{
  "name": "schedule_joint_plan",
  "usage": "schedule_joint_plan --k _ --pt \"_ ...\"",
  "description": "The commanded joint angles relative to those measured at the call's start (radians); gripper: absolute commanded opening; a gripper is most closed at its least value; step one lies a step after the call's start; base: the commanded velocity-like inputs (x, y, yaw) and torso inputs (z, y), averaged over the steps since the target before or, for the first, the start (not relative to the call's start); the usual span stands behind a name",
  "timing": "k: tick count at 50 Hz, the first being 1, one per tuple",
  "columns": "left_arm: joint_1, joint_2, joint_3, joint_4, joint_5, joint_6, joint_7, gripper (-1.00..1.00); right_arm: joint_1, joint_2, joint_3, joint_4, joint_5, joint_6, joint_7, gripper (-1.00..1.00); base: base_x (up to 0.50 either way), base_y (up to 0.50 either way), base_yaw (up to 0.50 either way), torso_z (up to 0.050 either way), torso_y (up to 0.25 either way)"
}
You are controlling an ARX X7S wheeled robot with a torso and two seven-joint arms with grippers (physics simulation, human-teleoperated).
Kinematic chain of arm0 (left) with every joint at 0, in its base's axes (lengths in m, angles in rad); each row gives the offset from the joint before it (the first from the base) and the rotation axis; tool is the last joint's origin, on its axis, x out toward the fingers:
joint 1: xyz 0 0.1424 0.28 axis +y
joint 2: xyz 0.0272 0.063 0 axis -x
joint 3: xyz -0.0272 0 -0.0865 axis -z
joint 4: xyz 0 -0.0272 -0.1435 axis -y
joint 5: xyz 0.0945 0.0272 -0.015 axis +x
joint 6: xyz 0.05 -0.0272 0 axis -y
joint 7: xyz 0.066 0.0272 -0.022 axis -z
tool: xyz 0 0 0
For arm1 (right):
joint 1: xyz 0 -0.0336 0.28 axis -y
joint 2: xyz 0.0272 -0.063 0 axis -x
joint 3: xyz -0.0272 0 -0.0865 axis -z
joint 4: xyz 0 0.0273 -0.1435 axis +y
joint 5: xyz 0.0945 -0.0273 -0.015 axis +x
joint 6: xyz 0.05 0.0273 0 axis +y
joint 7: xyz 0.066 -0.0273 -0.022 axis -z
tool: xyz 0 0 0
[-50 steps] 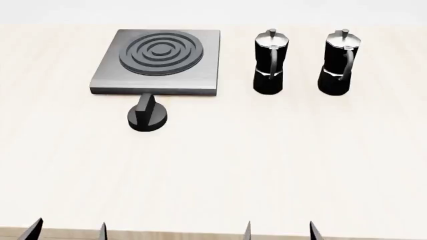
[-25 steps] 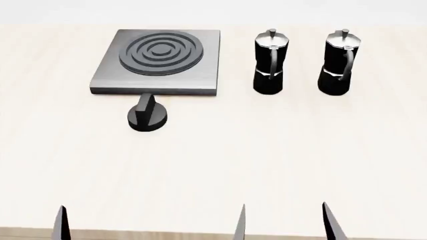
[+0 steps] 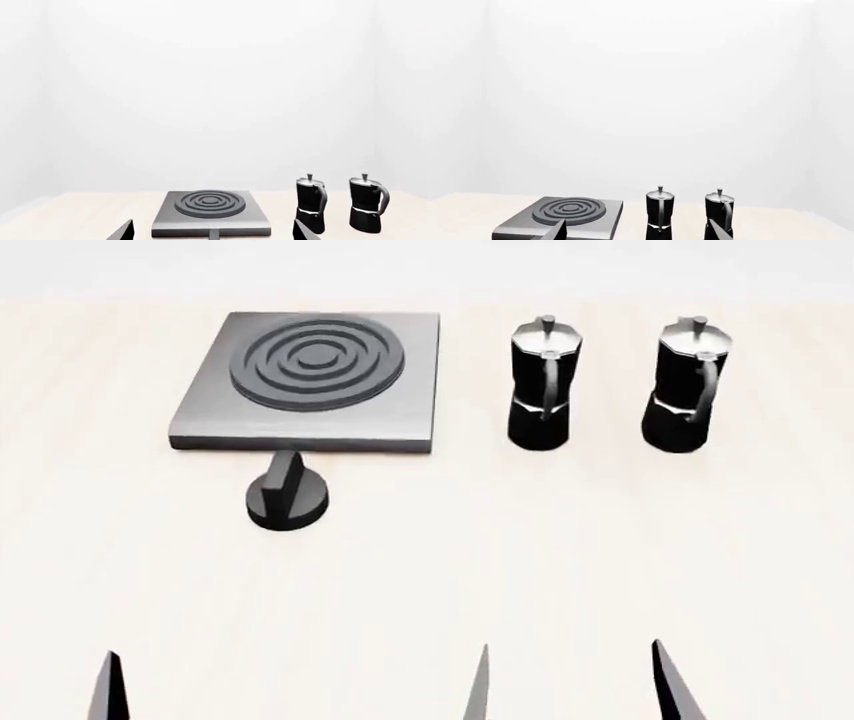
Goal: Put both moka pots on the stove.
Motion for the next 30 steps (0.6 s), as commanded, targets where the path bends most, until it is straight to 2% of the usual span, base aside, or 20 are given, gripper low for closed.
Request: schedule_joint_plan --k 1,30 --pt "-0.001 -0.011 0.016 0.001 0.001 -0.002 -0.009 1.0 0.005 0.011 -0.007 0.0 0.007 0.003 0.011 1.0 0.24 0.0 0.0 0.0 0.0" --pt "-0.003 -0.033 0.036 0.007 -0.009 -0.009 -0.032 1.0 0.009 0.032 -0.027 0.013 0.017 -0.006 0.035 1.0 0.24 0.0 0.0 0.0 0.0"
